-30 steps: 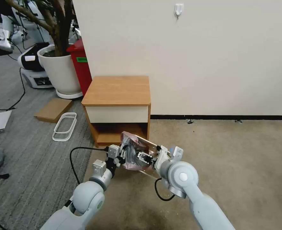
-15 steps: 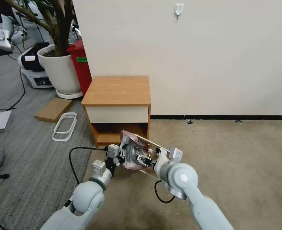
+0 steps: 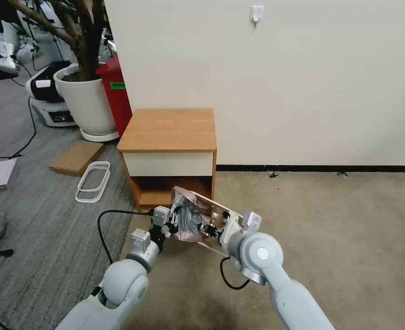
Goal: Pick up the garbage bag from the table and place it over the trash can.
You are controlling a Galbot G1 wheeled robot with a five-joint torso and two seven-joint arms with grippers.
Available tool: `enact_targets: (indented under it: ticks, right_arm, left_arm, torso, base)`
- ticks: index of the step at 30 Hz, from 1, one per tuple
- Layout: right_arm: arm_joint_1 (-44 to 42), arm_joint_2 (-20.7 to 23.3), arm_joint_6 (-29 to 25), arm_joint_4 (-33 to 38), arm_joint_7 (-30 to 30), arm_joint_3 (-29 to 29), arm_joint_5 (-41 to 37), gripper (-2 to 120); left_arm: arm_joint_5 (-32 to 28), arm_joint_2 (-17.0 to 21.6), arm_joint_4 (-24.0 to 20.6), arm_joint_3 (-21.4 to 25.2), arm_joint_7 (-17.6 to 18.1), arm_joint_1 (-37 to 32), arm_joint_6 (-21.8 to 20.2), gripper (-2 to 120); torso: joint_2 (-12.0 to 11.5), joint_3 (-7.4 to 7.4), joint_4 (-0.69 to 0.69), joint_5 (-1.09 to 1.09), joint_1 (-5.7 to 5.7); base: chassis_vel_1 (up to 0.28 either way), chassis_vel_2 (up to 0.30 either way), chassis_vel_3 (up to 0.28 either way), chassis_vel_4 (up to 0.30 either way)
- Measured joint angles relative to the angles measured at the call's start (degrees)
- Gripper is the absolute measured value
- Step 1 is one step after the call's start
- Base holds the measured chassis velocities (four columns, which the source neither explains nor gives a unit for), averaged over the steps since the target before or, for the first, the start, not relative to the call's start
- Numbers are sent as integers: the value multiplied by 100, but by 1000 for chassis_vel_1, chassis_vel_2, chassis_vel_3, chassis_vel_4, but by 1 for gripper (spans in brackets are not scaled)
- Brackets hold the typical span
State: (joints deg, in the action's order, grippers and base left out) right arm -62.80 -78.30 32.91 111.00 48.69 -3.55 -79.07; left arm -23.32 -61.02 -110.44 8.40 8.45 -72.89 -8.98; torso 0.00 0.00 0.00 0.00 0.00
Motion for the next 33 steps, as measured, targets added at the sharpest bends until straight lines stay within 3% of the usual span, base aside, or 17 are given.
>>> enact_targets:
  ticks: [8,11,15,20,21,33]
  right_arm:
    - [-38,73,-8,107,-91,-62,238,1]
    - [-58,140,1,200,-111,-153,245,1]
    - [-116,241,70,412,-119,-320,37,20]
    - [-125,192,126,445,-52,-472,-360,33]
    - [-125,167,200,446,-7,-541,-597,41]
    - [-53,11,437,173,157,-744,-1191,82]
  left_arm:
    - [5,8,21,28,8,3,15,7]
    - [5,13,21,80,8,15,37,7]
    - [7,30,46,146,-76,37,152,7]
    - [30,33,49,167,-151,48,231,7]
    - [59,41,51,176,-180,48,265,7]
    - [298,58,31,249,-400,15,510,7]
  torso:
    - [0,0,0,0,0]
    - [0,0,0,0,0]
    - [0,0,0,0,0]
    - [0,0,0,0,0]
    - [0,0,0,0,0]
    - [0,0,0,0,0]
  base:
    - [0,0,0,0]
    - [0,0,0,0]
    - [0,0,0,0]
    - [0,0,0,0]
    - [0,0,0,0]
    - [0,0,0,0]
